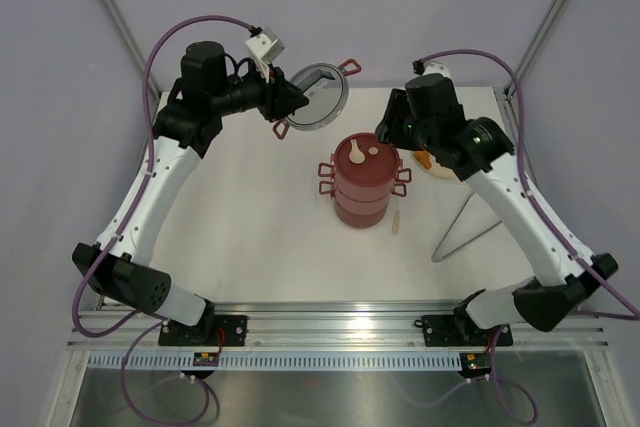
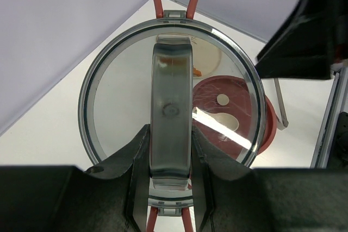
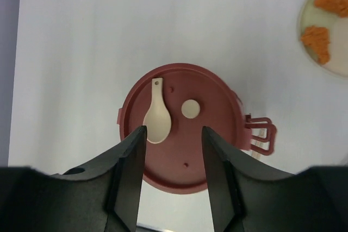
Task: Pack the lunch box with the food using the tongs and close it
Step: Place the utensils in the packing box, then pick up the utensils from the center of the board, then place the utensils in the packing box, then place the box lid in the packing box, then adjust the packing box at the center of the board.
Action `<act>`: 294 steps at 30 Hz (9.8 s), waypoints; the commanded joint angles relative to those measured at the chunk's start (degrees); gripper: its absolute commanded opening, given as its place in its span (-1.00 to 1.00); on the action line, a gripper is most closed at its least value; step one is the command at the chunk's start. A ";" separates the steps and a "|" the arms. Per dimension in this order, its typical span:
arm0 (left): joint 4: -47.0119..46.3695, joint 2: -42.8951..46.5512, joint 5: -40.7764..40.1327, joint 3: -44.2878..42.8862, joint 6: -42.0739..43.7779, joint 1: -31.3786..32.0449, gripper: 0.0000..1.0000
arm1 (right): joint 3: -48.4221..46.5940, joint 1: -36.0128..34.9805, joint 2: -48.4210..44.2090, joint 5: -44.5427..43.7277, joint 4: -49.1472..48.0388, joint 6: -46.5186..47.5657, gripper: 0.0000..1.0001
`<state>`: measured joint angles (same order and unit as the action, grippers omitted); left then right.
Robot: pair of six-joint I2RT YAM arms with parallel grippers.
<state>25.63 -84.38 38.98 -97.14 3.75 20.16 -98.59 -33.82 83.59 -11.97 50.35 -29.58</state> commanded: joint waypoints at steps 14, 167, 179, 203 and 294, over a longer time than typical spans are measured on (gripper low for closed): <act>-3.83 -1.67 -1.54 -5.69 -3.48 -0.30 -1.00 | 40.82 1.57 -20.84 -6.59 -0.06 -18.23 0.12; 31.58 -24.96 -2.25 -23.35 23.14 15.08 -1.00 | 22.82 14.22 -21.72 -8.86 1.86 -1.79 0.31; 33.26 -22.32 -1.54 -20.72 25.96 14.99 -1.00 | 23.26 14.22 -21.80 -8.69 1.60 -2.06 0.31; 30.53 -27.15 3.91 -22.48 23.94 14.99 -1.00 | 23.44 14.14 -22.51 -9.04 2.21 -2.23 0.31; -21.38 17.68 -21.08 39.63 -39.49 -15.76 -0.40 | 48.14 29.52 -7.92 26.73 -30.66 -12.07 0.27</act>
<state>14.20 -64.84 17.10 -66.13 -17.87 6.66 -50.72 -5.08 73.84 10.61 25.34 -40.18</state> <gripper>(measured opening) 0.290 0.642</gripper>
